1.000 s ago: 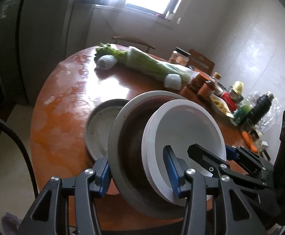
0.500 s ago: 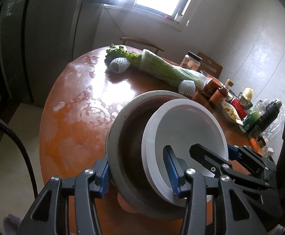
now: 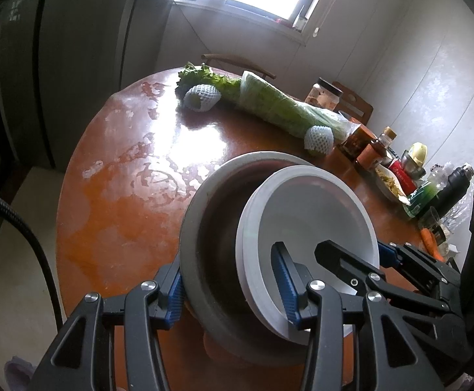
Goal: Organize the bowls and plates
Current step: 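Carry the nested bowls onto the steel and pink pig plate stack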
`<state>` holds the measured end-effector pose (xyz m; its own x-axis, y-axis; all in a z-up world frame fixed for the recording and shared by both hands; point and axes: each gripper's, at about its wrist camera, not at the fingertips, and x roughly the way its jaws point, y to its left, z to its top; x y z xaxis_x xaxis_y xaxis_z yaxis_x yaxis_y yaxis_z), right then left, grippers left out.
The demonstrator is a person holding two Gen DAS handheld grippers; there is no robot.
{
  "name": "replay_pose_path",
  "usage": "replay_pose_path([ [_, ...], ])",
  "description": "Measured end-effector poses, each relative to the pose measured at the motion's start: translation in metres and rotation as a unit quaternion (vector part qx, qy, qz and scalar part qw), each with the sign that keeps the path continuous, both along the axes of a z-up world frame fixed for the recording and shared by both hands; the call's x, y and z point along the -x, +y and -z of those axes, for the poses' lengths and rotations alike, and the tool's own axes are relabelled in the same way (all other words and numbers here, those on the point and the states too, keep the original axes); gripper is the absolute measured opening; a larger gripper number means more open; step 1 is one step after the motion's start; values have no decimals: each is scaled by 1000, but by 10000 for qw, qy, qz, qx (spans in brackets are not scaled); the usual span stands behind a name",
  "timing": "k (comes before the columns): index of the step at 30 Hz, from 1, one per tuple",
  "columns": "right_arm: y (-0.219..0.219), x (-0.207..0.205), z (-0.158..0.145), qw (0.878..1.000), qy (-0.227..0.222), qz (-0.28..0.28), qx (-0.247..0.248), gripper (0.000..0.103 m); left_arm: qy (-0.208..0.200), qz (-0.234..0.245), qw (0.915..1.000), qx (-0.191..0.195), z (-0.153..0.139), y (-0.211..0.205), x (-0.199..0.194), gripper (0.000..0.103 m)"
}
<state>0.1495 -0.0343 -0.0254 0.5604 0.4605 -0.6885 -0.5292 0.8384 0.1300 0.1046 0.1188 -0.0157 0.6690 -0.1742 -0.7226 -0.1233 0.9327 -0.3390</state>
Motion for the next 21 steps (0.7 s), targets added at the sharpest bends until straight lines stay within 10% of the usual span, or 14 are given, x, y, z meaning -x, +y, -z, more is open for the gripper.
replay_pose_path([
  [21, 1, -6, 16, 9997, 51, 125, 199, 46, -51, 2, 9994, -348, 4, -9, -3, 47],
])
